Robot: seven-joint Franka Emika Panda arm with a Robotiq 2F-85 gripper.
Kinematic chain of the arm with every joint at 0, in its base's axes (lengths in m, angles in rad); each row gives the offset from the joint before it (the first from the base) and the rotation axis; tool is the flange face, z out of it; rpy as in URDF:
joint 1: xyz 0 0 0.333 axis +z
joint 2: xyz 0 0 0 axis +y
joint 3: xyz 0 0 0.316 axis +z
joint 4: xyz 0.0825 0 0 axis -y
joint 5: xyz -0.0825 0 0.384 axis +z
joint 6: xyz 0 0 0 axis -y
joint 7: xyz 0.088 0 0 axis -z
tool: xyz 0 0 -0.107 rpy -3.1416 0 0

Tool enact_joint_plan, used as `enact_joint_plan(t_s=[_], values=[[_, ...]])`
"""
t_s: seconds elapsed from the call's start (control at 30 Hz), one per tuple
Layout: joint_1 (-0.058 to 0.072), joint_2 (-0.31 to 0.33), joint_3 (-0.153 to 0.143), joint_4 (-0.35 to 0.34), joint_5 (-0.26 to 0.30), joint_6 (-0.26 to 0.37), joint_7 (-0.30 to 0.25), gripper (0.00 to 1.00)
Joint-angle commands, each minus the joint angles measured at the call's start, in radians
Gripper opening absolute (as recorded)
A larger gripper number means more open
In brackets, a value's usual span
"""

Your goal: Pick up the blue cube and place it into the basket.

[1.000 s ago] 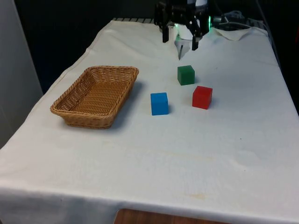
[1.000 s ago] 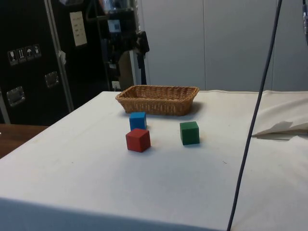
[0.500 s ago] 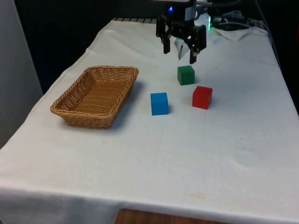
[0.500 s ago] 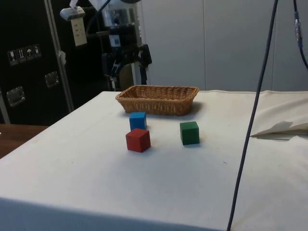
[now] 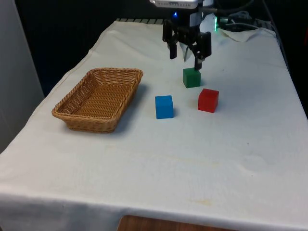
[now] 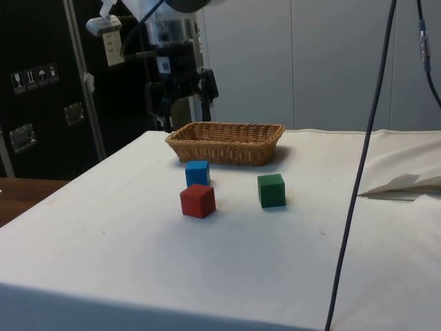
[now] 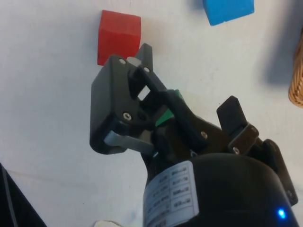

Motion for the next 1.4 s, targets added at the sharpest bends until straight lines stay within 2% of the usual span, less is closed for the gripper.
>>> enact_joint_plan(t_s=[0.0, 0.1, 0.13, 0.17, 0.47, 0.5, 0.73, 0.77, 0.83, 1.03, 1.07, 1.17, 1.37], values=[[0.001, 0.004, 0.0, -0.004, 0.004, 0.017, 0.017, 1.0], [0.002, 0.013, 0.0, -0.004, 0.003, 0.025, 0.046, 1.0], [0.001, 0.01, 0.0, 0.0, 0.0, 0.008, 0.038, 1.0], [0.002, 0.015, 0.0, -0.004, 0.003, 0.028, 0.052, 1.0], [0.003, 0.04, -0.003, -0.005, -0.003, 0.055, 0.125, 1.0], [0.0, 0.039, 0.0, -0.002, 0.0, 0.039, 0.116, 1.0], [0.005, 0.058, -0.006, -0.007, -0.013, 0.087, 0.181, 1.0], [0.0, 0.056, -0.001, -0.003, -0.002, 0.067, 0.164, 1.0], [0.005, 0.062, -0.006, -0.009, -0.023, 0.102, 0.203, 1.0], [0.003, 0.069, 0.0, -0.014, -0.02, 0.119, 0.212, 1.0], [0.002, 0.068, 0.0, -0.011, -0.02, 0.103, 0.208, 1.0], [0.002, 0.079, -0.001, -0.016, -0.017, 0.135, 0.228, 1.0], [0.003, 0.095, -0.001, -0.017, -0.017, 0.154, 0.27, 1.0]])
